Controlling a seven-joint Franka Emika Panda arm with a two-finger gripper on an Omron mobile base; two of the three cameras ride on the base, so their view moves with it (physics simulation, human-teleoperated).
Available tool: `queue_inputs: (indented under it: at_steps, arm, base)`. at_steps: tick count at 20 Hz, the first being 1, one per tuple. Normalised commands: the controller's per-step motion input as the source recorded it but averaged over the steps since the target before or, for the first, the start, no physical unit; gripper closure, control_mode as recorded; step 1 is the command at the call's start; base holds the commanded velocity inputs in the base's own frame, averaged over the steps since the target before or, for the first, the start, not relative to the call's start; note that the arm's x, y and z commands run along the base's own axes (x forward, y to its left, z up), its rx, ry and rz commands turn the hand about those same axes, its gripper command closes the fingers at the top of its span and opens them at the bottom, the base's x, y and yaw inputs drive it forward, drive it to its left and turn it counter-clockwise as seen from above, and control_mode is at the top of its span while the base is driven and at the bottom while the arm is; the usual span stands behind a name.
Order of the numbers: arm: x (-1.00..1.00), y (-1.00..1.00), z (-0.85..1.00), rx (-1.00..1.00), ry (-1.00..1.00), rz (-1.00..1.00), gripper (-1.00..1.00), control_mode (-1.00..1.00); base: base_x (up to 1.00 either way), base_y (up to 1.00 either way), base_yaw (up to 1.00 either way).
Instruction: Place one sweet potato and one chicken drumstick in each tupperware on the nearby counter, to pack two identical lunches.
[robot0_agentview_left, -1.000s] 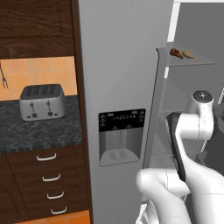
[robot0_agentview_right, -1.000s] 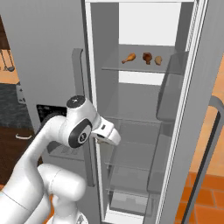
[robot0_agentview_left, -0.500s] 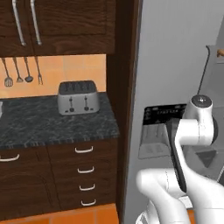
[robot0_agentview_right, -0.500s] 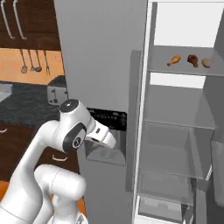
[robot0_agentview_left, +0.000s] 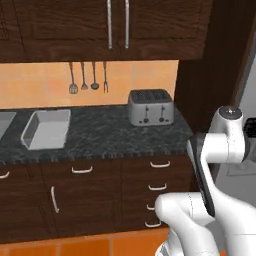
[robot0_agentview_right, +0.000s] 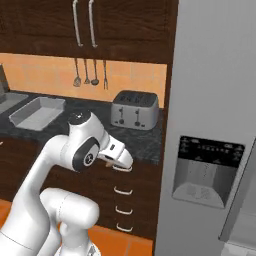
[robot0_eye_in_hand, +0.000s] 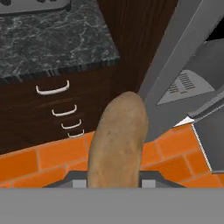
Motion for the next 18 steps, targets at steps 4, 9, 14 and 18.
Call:
queue_inputs:
  at_steps: [4,9,14,18]
  arm:
    - [0.00,0.00,0.00,0.00,0.00,0.00,1.00,1.00]
    - [0.00,0.00,0.00,0.00,0.00,0.00,1.00,1.00]
    - [0.00,0.00,0.00,0.00,0.00,0.00,1.00,1.00]
    - [0.00,0.00,0.00,0.00,0.00,0.00,1.00,1.00]
  base:
    - [0.42,1.00,0.14]
    - [0.70,1.00,0.09]
    - [0.85,1.00,0.01]
    - [0.78,1.00,-0.02]
